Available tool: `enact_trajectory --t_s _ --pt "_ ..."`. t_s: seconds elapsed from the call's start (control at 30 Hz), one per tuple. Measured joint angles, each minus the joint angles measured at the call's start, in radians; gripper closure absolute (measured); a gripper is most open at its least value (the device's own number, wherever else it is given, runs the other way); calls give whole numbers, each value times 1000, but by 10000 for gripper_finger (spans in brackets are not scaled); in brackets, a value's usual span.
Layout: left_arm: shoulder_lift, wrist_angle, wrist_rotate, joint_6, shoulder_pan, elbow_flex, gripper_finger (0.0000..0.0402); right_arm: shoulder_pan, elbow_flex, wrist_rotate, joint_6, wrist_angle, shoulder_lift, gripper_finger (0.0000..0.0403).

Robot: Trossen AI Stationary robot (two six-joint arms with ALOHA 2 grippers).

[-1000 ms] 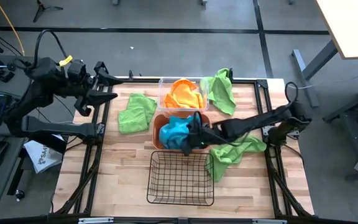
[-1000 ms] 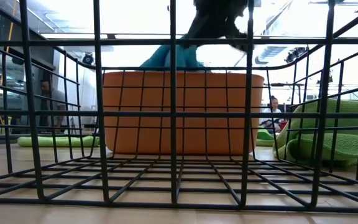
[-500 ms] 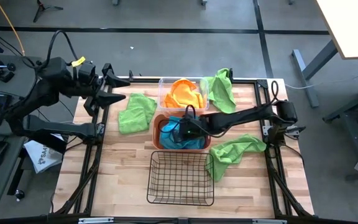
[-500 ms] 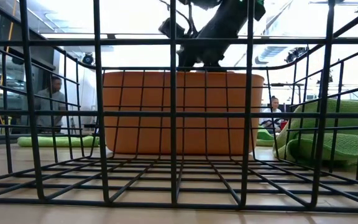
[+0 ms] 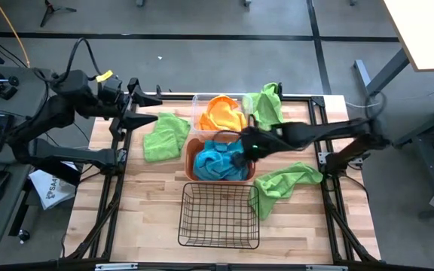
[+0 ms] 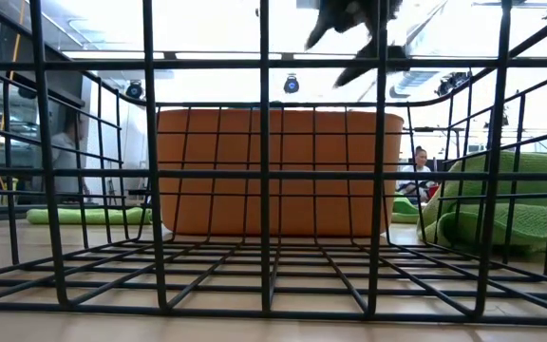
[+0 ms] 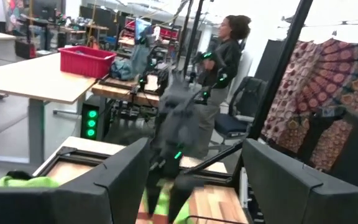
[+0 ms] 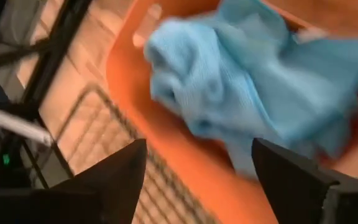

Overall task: Sort microfiber towel by color & place in baskets
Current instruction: Put the bottom green towel into the black wire basket

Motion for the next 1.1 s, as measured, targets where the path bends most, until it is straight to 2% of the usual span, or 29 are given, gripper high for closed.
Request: enact_trajectory --t_s 0.17,0.27,0.33,0.47,0.57,0.7,0.8,0.93,1.03,1.1 --pt "28 -30 -30 -2 0 0 156 135 2 -12 18 -284 -119 110" --pt "46 -37 -32 -18 0 0 156 258 -5 -21 49 -431 -130 113" --pt "58 -34 -32 -29 -1 0 156 336 -29 -20 53 -464 -126 115" --pt "89 -33 -34 -35 -1 0 156 444 -137 3 98 -414 -107 117" --pt "110 -31 -34 -54 -1 0 156 457 -231 9 131 -344 -96 117" --pt "138 -19 -34 -56 -1 0 156 436 -288 133 53 -281 -96 117" --pt "152 -20 -34 -55 -1 0 156 412 -314 213 -80 -261 -88 117" --pt "159 -43 -21 -19 -1 0 156 375 -395 157 -242 -157 -69 117" --pt "156 -59 -19 -20 -1 0 156 350 -467 85 -288 -19 -56 117" --pt "150 -80 -19 -29 -1 0 156 342 -505 79 -304 31 -43 117"
